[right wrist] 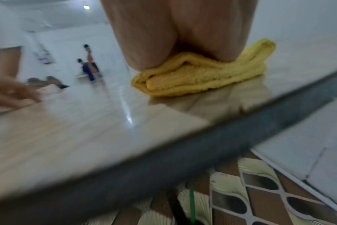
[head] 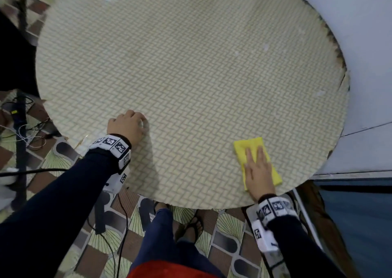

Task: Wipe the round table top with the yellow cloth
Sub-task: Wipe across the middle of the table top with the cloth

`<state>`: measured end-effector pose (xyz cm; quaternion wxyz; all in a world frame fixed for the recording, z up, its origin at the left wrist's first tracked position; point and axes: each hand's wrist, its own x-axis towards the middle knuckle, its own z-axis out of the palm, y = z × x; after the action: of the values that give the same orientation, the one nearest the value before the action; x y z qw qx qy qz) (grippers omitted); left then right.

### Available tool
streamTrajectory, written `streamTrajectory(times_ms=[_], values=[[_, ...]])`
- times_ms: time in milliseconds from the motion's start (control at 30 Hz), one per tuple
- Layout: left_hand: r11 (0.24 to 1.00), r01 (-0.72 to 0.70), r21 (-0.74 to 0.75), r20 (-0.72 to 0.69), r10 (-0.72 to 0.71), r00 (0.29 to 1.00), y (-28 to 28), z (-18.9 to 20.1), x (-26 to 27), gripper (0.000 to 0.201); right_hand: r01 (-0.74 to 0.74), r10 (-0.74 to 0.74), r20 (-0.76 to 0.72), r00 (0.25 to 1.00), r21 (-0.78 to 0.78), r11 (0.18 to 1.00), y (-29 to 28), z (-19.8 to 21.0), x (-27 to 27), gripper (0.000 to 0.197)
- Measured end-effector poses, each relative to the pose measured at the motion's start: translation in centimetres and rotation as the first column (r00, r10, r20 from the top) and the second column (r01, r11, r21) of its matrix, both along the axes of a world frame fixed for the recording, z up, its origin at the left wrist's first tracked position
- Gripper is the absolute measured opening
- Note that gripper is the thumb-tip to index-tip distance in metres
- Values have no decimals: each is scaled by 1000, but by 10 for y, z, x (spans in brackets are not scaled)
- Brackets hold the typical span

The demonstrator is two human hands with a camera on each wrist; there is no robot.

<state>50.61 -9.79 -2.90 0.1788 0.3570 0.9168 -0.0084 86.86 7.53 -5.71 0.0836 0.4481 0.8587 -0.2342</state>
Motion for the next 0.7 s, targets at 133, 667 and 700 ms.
streamTrajectory(times_ms=[133,667,700], values=[[1000,-9,-19,-66,8,998,10,7,-3,36,263,-266,82,960,46,964,49,1,-58,53],[941,93,324,52,-116,992,124,-17,2,44,458,-461,109,881,54,887,22,2,-55,54],[949,91,302,55,-113,992,127,-21,3,45,513,-513,126,849,36,858,39,1,-71,55]])
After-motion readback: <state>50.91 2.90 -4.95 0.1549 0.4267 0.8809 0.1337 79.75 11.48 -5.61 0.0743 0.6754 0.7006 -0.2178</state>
